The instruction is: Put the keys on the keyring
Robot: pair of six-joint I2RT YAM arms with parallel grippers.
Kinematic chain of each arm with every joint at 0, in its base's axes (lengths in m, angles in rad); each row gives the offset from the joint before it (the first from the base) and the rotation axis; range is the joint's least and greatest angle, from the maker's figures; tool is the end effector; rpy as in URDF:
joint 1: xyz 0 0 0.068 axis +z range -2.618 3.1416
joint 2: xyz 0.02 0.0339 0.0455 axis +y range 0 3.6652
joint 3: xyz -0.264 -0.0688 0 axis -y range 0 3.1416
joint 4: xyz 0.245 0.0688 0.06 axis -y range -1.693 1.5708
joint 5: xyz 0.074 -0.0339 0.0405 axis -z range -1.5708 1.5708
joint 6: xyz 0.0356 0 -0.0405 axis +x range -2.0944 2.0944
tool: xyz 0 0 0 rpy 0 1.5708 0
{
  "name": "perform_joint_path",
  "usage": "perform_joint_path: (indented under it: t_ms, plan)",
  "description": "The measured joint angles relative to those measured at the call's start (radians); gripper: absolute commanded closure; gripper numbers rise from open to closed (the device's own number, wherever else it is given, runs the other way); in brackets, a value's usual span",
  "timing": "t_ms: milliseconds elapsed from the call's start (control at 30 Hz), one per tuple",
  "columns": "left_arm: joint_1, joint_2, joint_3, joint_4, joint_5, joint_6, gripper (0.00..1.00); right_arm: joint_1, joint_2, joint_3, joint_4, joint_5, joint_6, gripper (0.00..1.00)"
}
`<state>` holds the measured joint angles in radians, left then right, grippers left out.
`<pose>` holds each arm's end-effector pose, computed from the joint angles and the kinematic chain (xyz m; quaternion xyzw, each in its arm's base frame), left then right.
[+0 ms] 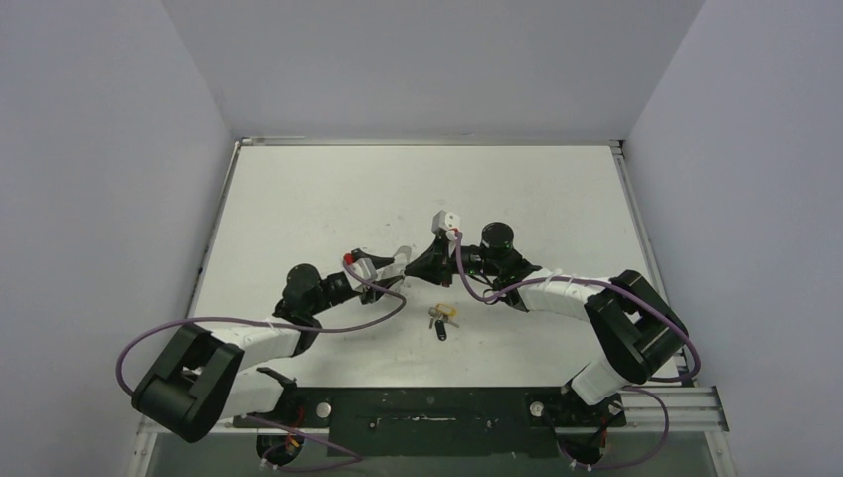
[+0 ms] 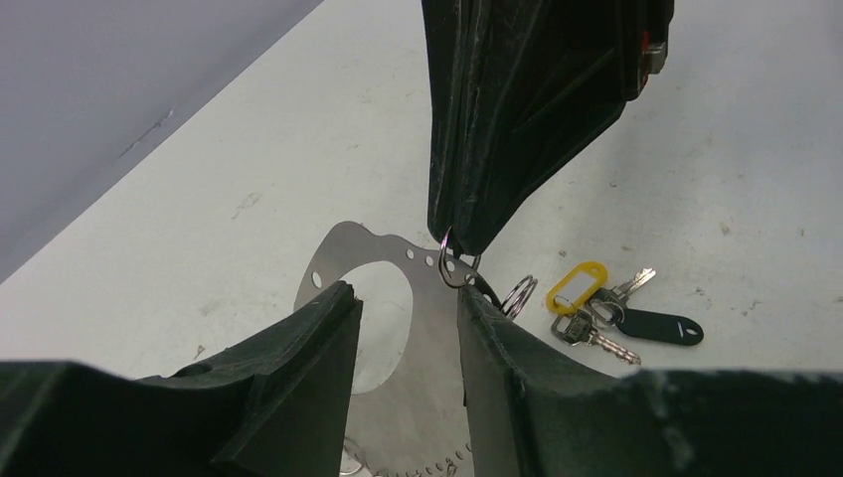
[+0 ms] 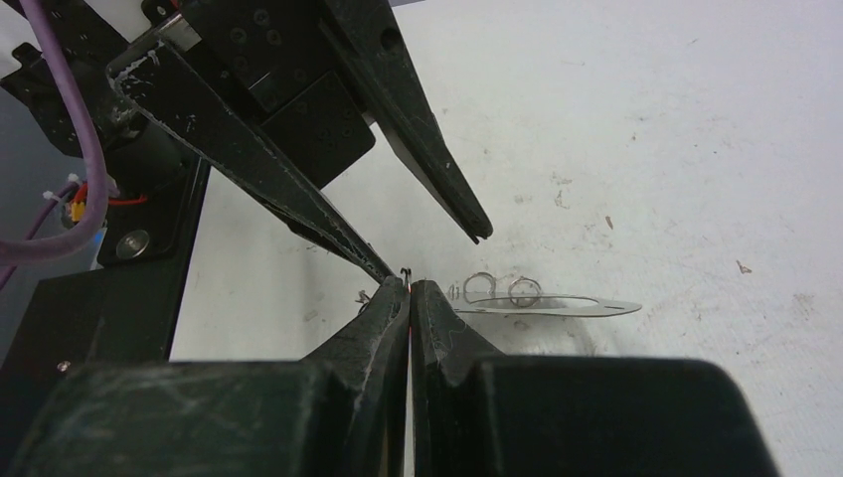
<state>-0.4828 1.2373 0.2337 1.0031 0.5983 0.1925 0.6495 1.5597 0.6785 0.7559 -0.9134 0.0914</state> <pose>0.1849 -0.1195 0.1885 0.4205 0.5687 -0.3040 0.6383 0.2332 0.2125 0.2147 -0.4658 0.5667 0.5232 0.4336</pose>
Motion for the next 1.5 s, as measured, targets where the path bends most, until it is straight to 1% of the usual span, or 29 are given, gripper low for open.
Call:
perform_joint_path:
  t_ms: [67,233,400,533,567,633,667,900,933,1000,1100,1167,1267,1400,1500]
  plan:
    - [0.000,0.015,0.007,0.024,0.017,-0.007,0.64,0.000,0.000,0.000,0.000,-0.001,0.000,1.00]
    - [0.000,0.038,0.011,0.051,0.050,-0.025,0.74,0.000,0.000,0.000,0.005,-0.001,0.000,1.00]
    - [0.000,0.058,0.027,0.056,0.090,-0.034,0.78,0.000,0.000,0.000,0.006,-0.001,-0.001,1.00]
    - [0.000,0.067,0.040,0.072,0.121,-0.043,0.83,0.000,0.000,0.000,0.007,-0.001,0.000,1.00]
    - [0.000,0.069,0.041,0.072,0.124,-0.045,0.86,0.000,0.000,0.000,0.008,0.000,-0.001,1.00]
    - [0.000,0.071,0.042,0.072,0.132,-0.050,0.97,0.000,0.000,0.000,0.008,0.000,-0.001,1.00]
    - [0.000,0.072,0.042,0.072,0.135,-0.053,1.00,0.000,0.000,0.000,0.008,0.000,-0.002,1.00]
    - [0.007,0.080,0.055,0.059,0.147,-0.053,1.00,-0.002,0.000,0.000,0.005,-0.003,-0.012,1.00]
    - [0.007,0.079,0.058,0.050,0.146,-0.053,1.00,-0.002,0.000,0.000,0.002,-0.001,-0.013,0.94]
    - [0.007,0.064,0.066,0.009,0.143,-0.046,1.00,-0.003,0.000,0.000,-0.006,0.002,-0.017,0.73]
    - [0.004,0.019,0.093,-0.100,0.141,-0.015,1.00,-0.003,-0.001,0.001,-0.014,0.023,-0.024,0.58]
    - [0.003,-0.022,0.119,-0.188,0.138,0.011,1.00,-0.005,-0.011,0.001,-0.030,0.045,-0.032,0.49]
    - [0.001,-0.084,0.160,-0.294,0.126,0.052,1.00,-0.007,-0.040,0.000,-0.058,0.088,-0.055,0.47]
    - [-0.002,-0.145,0.206,-0.436,0.107,0.102,1.00,-0.006,-0.096,0.000,-0.103,0.141,-0.115,0.47]
    - [-0.003,-0.169,0.251,-0.562,0.091,0.142,1.00,0.000,-0.126,0.004,-0.173,0.166,-0.187,0.49]
